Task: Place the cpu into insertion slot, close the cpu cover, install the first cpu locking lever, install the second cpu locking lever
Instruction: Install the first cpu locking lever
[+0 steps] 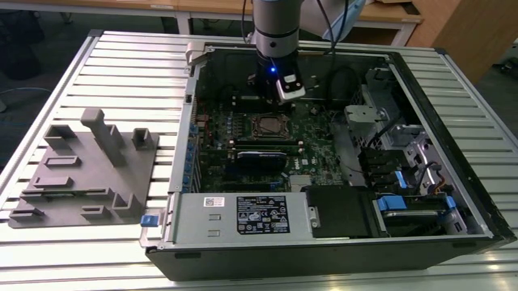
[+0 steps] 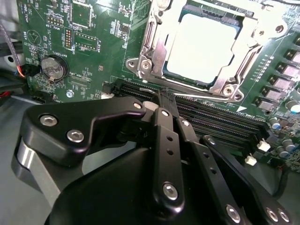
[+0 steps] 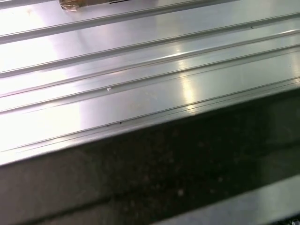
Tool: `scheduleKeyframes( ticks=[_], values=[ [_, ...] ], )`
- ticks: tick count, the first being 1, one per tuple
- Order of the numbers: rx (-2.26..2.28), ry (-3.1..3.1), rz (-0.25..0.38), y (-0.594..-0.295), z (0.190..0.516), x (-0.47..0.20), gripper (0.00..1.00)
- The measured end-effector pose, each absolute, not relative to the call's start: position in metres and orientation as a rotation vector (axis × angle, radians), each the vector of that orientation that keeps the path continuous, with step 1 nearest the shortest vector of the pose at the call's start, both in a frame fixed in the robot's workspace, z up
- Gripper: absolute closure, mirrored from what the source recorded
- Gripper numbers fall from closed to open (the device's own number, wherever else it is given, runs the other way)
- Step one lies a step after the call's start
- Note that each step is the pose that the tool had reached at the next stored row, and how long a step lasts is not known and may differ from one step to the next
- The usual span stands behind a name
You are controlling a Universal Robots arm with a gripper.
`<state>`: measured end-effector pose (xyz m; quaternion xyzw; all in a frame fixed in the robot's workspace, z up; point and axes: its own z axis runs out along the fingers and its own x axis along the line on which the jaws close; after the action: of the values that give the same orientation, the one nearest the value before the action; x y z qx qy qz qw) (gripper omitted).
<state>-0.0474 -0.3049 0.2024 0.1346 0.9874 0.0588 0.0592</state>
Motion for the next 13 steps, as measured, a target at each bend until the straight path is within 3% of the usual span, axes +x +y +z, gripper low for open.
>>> scheduleKeyframes(
  ticks=[13],
  values=[
    [0.438, 2.985, 0.182, -0.3036, 0.2019, -0.0444, 0.89]
  ],
)
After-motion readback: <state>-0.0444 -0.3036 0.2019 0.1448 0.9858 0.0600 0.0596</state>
